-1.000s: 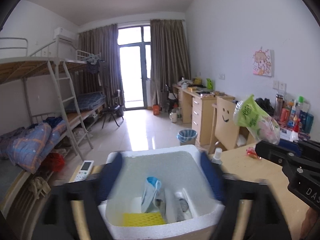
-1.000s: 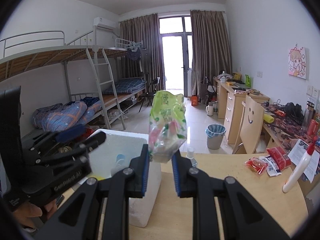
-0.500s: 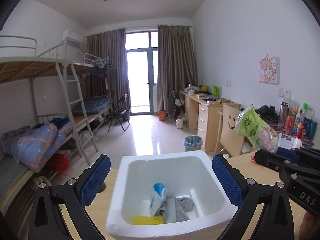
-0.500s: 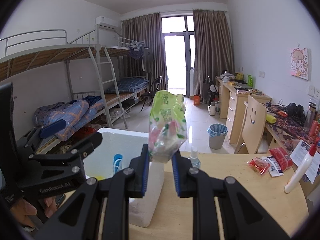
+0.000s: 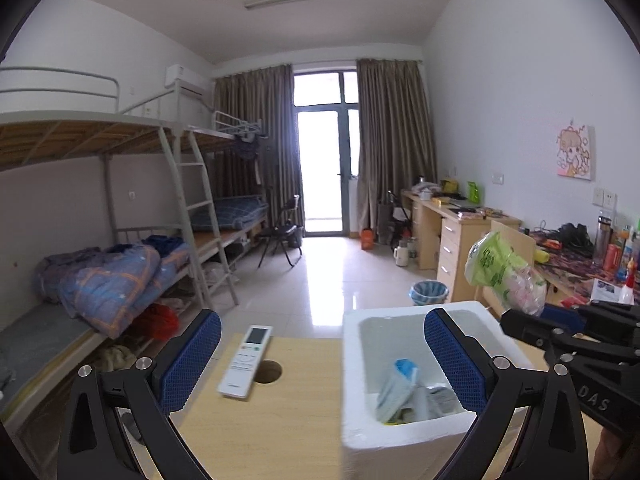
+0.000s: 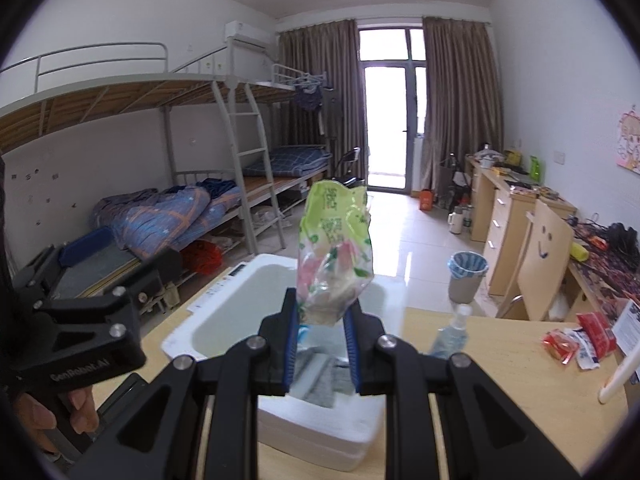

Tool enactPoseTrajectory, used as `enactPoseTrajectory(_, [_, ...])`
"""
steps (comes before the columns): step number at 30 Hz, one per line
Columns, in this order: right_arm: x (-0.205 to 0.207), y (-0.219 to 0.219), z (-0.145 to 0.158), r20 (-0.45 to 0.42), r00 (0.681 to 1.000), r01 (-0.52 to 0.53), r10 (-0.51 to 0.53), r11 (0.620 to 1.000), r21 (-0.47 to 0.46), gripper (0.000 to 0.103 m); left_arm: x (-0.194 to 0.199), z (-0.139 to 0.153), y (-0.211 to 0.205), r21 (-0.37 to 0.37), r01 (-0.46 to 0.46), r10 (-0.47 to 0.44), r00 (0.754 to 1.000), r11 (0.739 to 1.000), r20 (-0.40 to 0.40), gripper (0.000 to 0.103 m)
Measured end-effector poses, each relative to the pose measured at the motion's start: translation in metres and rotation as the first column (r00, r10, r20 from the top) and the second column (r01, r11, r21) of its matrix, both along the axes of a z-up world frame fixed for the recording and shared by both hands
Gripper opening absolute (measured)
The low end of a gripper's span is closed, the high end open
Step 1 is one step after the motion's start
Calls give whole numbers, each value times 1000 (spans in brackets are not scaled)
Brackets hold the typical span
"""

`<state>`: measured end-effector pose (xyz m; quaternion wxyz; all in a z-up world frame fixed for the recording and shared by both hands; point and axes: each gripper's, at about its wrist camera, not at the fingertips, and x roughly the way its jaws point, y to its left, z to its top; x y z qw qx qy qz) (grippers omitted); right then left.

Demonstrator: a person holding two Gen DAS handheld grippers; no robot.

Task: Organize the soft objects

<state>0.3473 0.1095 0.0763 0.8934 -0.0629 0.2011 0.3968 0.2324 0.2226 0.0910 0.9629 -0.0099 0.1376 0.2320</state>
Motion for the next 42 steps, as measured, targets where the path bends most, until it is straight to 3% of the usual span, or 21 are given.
enactPoseTrajectory(19, [14, 20, -8, -37, 999, -34, 34, 999, -18, 26, -6, -2, 8, -5, -44, 44, 999, 999, -9, 102])
enactPoseTrajectory(20, [16, 21, -8, -44, 999, -33, 32, 999, -24, 30, -6, -2, 7, -5, -44, 43, 999, 999, -9, 102])
enactPoseTrajectory(22, [16, 23, -8, -48, 998, -29, 28, 999, -20, 65, -6, -2, 8, -4, -48, 48, 999, 999, -10, 102])
enactPoseTrajectory(23, [16, 21, -8, -45, 999, -28, 27, 1000, -12, 69, -6, -2, 9, -7, -48, 48, 999, 999, -7, 102])
enactPoseTrajectory(42, [6, 4, 1, -47, 999, -24, 24, 1000, -1, 71, -9, 7, -2, 4, -32, 32, 999, 999, -5, 102])
